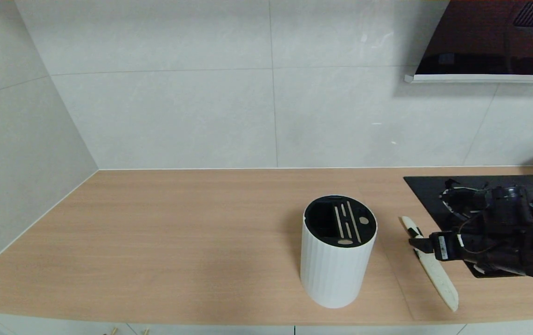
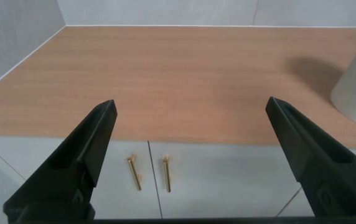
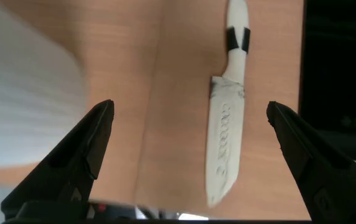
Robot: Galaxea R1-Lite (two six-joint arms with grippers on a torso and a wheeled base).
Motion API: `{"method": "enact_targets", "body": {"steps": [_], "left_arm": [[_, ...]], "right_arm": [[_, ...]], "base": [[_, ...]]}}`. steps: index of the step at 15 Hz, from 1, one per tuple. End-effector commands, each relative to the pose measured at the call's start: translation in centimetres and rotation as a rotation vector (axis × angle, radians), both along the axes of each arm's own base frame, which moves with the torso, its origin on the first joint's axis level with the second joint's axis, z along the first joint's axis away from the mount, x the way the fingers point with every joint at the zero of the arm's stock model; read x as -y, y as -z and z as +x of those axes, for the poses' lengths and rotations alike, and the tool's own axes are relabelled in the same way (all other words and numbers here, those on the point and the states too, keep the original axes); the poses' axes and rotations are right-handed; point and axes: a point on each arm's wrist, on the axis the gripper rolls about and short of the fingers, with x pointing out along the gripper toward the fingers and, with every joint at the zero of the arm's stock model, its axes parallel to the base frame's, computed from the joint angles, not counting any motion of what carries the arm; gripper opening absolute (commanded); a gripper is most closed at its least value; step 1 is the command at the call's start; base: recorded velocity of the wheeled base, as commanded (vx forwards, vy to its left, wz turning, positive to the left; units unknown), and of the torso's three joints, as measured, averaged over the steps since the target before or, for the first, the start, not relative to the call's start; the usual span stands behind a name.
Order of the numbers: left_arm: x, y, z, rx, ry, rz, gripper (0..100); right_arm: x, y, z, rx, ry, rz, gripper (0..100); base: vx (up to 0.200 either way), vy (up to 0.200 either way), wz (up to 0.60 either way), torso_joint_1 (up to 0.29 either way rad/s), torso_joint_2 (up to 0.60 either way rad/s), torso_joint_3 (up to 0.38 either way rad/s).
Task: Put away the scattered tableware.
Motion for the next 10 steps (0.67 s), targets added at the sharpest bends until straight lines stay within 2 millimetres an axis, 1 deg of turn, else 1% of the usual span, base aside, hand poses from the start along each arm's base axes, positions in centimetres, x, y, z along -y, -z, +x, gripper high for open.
{"method": "enact_targets", "body": {"steps": [1,7,10], "left_arm": [[0.0,0.0,0.0,0.000,-0.001,-0.001,100],[0.0,0.0,0.0,0.000,-0.001,-0.001,100],[0.0,0.0,0.0,0.000,-0.001,-0.001,100]], "right_arm": [[0.6,4.4,1.9,-0.084,0.027,-0.027,100],[2.5,7.3,3.7,-0.078,0.087,-0.025,100],[2.4,8.2,4.2,-0.090,0.087,-0.026,100]], "base": [[0.000,0.000,0.00,0.000,0.00,0.000],[0.000,0.000,0.00,0.000,0.00,0.000],[0.000,0.000,0.00,0.000,0.00,0.000]]}}
